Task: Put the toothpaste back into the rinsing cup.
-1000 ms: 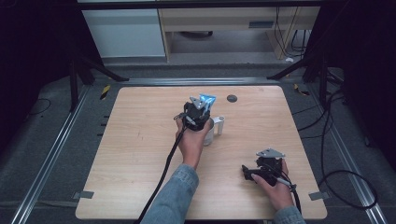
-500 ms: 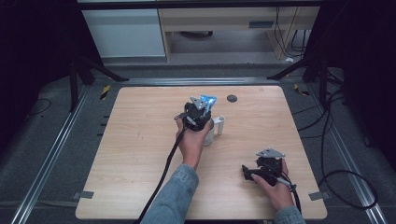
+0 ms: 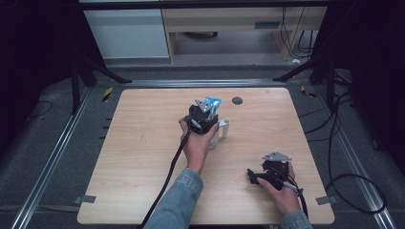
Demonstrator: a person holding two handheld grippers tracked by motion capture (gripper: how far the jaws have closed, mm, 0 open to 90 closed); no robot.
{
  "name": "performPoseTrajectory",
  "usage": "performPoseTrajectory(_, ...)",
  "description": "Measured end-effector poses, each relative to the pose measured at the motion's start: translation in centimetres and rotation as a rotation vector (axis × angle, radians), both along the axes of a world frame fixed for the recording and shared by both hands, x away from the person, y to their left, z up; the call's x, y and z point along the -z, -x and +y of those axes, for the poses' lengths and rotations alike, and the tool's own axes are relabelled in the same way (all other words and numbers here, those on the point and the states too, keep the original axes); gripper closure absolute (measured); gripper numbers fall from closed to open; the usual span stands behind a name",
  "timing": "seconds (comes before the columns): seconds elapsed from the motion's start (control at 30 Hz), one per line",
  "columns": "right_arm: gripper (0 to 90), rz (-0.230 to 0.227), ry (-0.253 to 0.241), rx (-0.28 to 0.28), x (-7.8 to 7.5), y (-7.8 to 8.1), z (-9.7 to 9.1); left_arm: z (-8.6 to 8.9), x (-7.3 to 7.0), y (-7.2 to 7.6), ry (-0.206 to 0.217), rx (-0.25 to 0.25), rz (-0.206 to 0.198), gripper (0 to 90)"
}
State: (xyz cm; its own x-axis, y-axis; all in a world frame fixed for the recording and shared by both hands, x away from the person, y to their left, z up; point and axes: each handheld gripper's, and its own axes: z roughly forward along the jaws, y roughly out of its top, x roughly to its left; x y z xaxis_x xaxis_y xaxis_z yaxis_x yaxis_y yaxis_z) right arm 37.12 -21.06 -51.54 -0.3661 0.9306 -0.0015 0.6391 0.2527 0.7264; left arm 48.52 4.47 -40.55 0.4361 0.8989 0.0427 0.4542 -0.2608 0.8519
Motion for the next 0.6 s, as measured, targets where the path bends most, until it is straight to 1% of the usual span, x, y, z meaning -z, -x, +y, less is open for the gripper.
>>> performPoseTrajectory(0.13,0.9,-0.001,0.0,0.0,0.0,0.0,0.0,0.1,-0.12,0.05,-0.003,0.005,0.001,41.0)
performPoseTrajectory(0.27,0.9,0.0,0.0,0.0,0.0,0.0,0.0,0.17,-0.18,0.1,-0.001,0.01,0.011,36.1)
performPoseTrajectory(0.47,0.9,0.0,0.0,0.0,0.0,0.0,0.0,-0.01,-0.41,0.27,-0.01,0.007,0.019,21.3)
performPoseTrajectory(0.53,0.9,0.0,0.0,0.0,0.01,0.0,0.0,-0.01,-0.58,0.43,-0.006,0.012,0.026,17.9)
performPoseTrajectory(0.6,0.9,0.0,0.0,0.0,0.0,0.0,0.0,-0.01,-0.72,0.62,-0.012,0.023,0.035,14.4)
